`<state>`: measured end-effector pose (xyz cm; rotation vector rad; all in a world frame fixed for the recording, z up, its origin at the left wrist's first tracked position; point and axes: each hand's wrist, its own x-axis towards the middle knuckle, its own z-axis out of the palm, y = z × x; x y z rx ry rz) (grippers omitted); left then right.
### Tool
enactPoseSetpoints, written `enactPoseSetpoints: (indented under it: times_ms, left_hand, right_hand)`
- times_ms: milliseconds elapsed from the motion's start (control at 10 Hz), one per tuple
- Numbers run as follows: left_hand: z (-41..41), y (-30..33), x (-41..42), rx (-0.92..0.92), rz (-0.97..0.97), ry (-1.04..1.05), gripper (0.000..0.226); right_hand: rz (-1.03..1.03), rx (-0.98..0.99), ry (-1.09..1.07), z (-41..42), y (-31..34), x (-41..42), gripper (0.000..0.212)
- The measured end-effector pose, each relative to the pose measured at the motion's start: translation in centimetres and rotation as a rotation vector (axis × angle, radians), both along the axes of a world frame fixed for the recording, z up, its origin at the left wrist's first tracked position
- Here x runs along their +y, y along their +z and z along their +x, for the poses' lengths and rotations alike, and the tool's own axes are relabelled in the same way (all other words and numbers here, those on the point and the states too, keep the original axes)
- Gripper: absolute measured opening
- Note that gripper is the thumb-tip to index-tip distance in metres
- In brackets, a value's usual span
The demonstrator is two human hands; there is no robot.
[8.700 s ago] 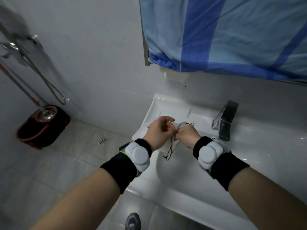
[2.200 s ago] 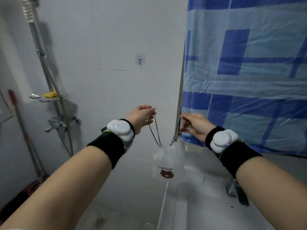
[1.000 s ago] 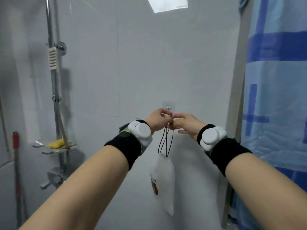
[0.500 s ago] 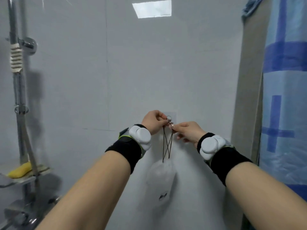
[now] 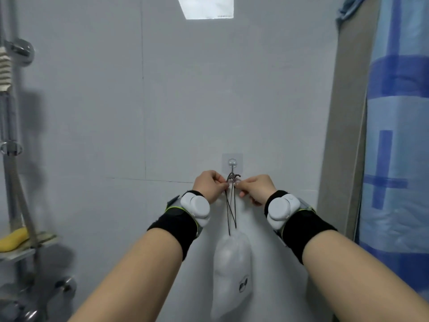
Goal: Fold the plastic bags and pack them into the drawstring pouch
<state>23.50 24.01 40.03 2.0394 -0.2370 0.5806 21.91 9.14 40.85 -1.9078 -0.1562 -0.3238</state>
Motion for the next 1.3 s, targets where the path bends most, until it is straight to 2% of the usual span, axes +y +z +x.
enactPoseSetpoints:
  times_ms: [100, 200, 300, 400, 600, 900, 1100, 1200, 1300]
  left_hand:
    - [-0.3, -2.5, 0.2, 0.088, -0.014, -0.024, 0.026]
    - [-1.1, -5.0, 0.3, 0.21, 0.006, -0.071, 0.043]
    - [-2.0, -7.3, 0.3, 0.313, 0.067, -0.147, 0.041]
    - [-2.4, -8.9, 0.3, 0.364, 0.102, -0.187, 0.028]
    - [-3.2, -11.5, 0.1, 0.339, -0.103, -0.234, 0.019]
    - [-4.5, -13.7, -0.2, 0.301, -0.35, -0.215, 0.02]
    - [-5.9, -13.8, -0.2, 0.232, -0.333, -0.119, 0.045]
    - [-6.9, -14.0, -0.8, 0.211, -0.354, 0.047, 0.053]
    - [-7.9, -13.3, -1.4, 0.155, -0.356, 0.227, 0.047]
  right_hand:
    - [0.015, 0.049, 0.027, 0.0, -1.5, -0.1, 0.016]
    - [-0.021, 0.123, 0.058, -0.2, -3.4, -0.3, 0.007]
    - [-0.036, 0.201, 0.108, -0.7, -5.3, -0.7, 0.004]
    - [-0.088, 0.247, 0.122, -1.3, -6.7, -1.0, 0.02]
    - [-0.18, 0.31, 0.157, -3.0, -9.5, -2.1, 0.026]
    - [-0.06, 0.311, 0.107, -3.7, -11.7, -2.9, 0.024]
    - [-0.014, 0.326, 0.15, -4.9, -11.2, -4.4, 0.017]
    - [-0.019, 0.335, 0.175, -6.4, -10.5, -5.6, 0.013]
    - [-0.031, 0.318, 0.197, -7.5, -9.8, -7.0, 0.019]
